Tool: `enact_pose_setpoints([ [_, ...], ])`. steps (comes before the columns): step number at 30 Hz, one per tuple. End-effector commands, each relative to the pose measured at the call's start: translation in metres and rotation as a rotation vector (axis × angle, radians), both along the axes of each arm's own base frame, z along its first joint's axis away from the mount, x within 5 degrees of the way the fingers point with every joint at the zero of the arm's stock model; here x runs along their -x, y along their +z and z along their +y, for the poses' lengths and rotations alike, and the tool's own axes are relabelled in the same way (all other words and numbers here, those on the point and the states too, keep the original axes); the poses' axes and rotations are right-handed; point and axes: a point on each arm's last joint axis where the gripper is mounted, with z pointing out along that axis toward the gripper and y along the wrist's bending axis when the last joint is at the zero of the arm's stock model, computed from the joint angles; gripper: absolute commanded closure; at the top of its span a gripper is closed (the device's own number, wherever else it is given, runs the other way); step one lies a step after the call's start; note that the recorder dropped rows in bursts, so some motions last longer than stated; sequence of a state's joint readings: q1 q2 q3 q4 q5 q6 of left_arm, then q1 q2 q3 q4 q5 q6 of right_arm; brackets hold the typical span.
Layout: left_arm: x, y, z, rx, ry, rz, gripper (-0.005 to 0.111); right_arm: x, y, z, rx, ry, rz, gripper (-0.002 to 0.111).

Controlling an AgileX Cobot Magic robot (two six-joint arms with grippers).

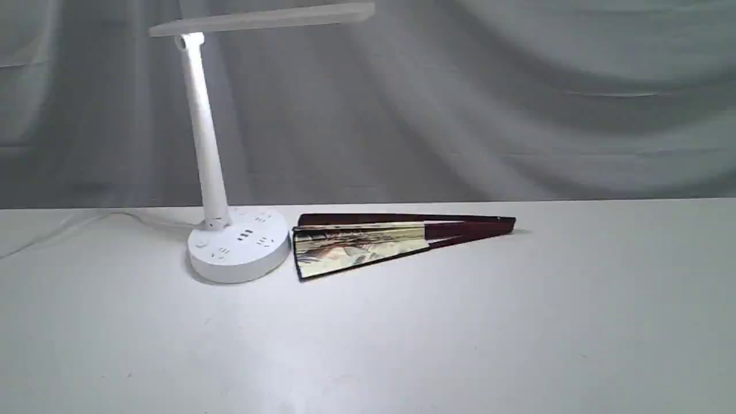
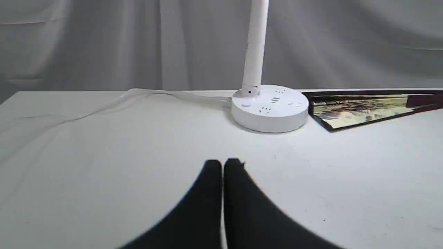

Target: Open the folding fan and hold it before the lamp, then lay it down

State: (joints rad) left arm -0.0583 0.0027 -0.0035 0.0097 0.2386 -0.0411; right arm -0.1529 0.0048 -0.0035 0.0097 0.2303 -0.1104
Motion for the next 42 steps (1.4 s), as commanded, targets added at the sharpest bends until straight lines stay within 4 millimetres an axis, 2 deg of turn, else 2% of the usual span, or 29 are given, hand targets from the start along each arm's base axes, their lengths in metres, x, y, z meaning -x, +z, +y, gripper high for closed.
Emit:
enact_pose_setpoints([
  [1,0.0,0.002,0.0,0.012,0.002,-0.031,0.107,0.0,-0.001,-0.001,0.015,-0.009,-0.001,0.108],
  [9,-0.001,0.008,-0.001,0.053,0.0,-0.101,0.107,0.0,0.0,-0.001,0.017,-0.009,-0.013,0.108],
  [13,-0.001,0.014,0.0,0.072,0.0,-0.16,0.107,-0.001,0.007,0.0,-0.037,-0.006,-0.096,0.108],
  [19,0.0,0.026,0.001,0.231,0.009,-0.285,0.107,0.0,0.023,-0.001,-0.078,-0.017,-0.281,0.108],
  [23,0.001,0.03,0.0,0.275,0.004,-0.258,0.107,0.001,0.028,-0.001,-0.101,-0.02,-0.32,0.108],
  [29,0.012,0.069,-0.001,0.273,-0.022,-0.282,0.107,0.01,0.066,0.001,-0.135,0.001,-0.372,0.108],
  [36,0.031,0.112,-0.002,0.223,-0.044,-0.321,0.107,0.031,0.115,0.008,-0.142,0.04,-0.408,0.108],
  [40,0.043,0.13,-0.002,0.186,-0.054,-0.312,0.107,0.045,0.139,0.012,-0.132,0.058,-0.425,0.108],
  [42,0.049,0.138,-0.002,0.168,-0.059,-0.313,0.107,0.044,0.147,0.012,-0.134,0.063,-0.4,0.108],
])
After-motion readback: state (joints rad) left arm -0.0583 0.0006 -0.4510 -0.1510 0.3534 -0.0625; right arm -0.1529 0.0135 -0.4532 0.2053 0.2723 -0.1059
